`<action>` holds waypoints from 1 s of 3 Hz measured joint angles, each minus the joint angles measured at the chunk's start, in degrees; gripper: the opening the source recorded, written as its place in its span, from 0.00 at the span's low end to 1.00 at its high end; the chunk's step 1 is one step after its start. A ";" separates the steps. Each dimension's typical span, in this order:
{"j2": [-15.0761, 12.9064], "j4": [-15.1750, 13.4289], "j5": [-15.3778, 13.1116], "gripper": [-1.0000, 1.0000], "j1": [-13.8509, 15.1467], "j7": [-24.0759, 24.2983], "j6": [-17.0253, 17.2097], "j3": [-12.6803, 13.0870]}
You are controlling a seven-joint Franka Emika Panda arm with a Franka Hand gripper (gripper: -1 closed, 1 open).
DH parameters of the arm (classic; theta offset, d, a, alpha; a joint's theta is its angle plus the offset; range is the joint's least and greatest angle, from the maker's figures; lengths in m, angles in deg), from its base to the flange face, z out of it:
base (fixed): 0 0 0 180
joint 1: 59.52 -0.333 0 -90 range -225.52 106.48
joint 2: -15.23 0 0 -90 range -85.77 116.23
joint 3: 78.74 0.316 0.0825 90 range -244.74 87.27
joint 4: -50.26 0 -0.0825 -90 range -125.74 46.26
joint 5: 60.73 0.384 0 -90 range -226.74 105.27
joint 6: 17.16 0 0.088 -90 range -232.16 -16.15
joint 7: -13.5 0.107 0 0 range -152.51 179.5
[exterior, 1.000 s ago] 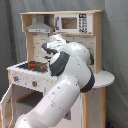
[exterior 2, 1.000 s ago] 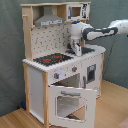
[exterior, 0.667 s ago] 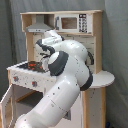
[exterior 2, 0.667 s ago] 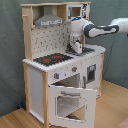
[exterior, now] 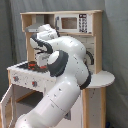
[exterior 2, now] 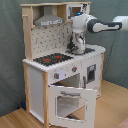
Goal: Play with the kitchen
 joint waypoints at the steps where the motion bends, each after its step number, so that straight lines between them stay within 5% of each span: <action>1: -0.18 -0.19 0.33 0.00 0.69 3.26 4.52 1.58; 2: -0.20 -0.19 0.45 0.00 2.41 6.02 8.63 4.29; 3: 0.06 0.11 -0.10 0.00 0.19 8.69 5.75 8.27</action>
